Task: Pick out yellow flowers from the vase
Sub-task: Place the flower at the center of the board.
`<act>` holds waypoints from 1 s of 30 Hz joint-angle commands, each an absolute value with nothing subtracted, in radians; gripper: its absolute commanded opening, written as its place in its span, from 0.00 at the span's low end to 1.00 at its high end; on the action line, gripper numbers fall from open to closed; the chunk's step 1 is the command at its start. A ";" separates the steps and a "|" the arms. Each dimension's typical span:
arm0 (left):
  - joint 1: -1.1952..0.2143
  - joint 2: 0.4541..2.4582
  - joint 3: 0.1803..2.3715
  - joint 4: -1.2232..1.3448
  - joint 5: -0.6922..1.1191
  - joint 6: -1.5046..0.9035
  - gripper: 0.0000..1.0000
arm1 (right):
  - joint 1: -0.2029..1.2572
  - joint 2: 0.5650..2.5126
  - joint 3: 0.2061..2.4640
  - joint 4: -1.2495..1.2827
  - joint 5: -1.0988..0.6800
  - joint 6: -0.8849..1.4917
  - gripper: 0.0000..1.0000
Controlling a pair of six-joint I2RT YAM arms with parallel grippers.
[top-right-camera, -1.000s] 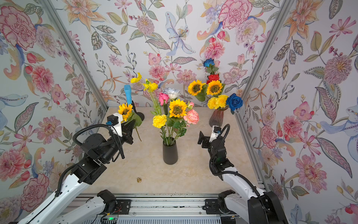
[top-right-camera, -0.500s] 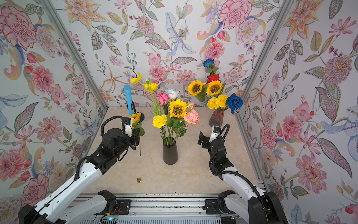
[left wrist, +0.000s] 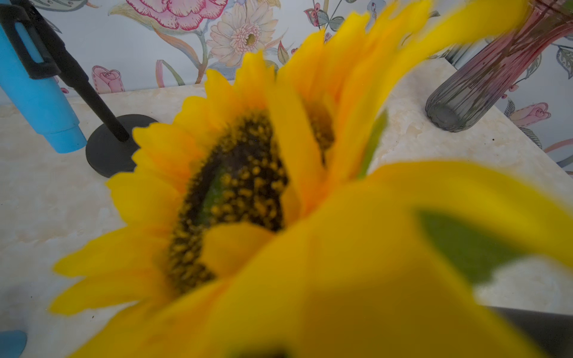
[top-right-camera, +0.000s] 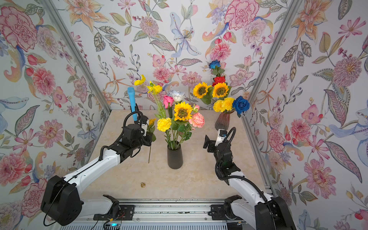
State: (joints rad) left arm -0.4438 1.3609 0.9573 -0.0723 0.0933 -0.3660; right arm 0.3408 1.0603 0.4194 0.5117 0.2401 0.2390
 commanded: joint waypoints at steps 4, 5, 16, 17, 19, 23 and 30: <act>-0.401 1.519 1.116 0.000 0.219 -0.399 0.00 | 0.338 1.066 0.446 0.510 0.234 0.242 1.00; -0.391 1.544 1.141 0.004 0.239 -0.403 0.00 | 0.338 1.069 0.448 0.509 0.230 0.242 1.00; -0.331 1.806 1.398 0.101 0.477 -0.500 0.00 | 0.313 1.151 0.495 0.511 -0.013 0.248 1.00; -0.329 1.821 1.412 0.116 0.496 -0.512 0.00 | 0.308 1.171 0.508 0.498 -0.035 0.247 1.00; -0.330 1.840 1.428 0.146 0.525 -0.536 0.00 | 0.292 1.209 0.535 0.483 -0.083 0.251 1.00; -0.329 1.873 1.420 0.269 0.611 -0.616 0.00 | 0.264 1.271 0.569 0.500 -0.198 0.257 1.00; -0.327 1.940 1.401 0.470 0.703 -0.755 0.00 | 0.250 1.386 0.635 0.543 -0.370 0.267 0.99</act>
State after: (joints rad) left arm -0.3355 1.9068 1.3968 0.3332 0.6239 -0.6590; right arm 0.2554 1.3518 0.5945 0.5091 -0.2462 0.2512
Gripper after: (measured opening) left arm 0.071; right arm 0.995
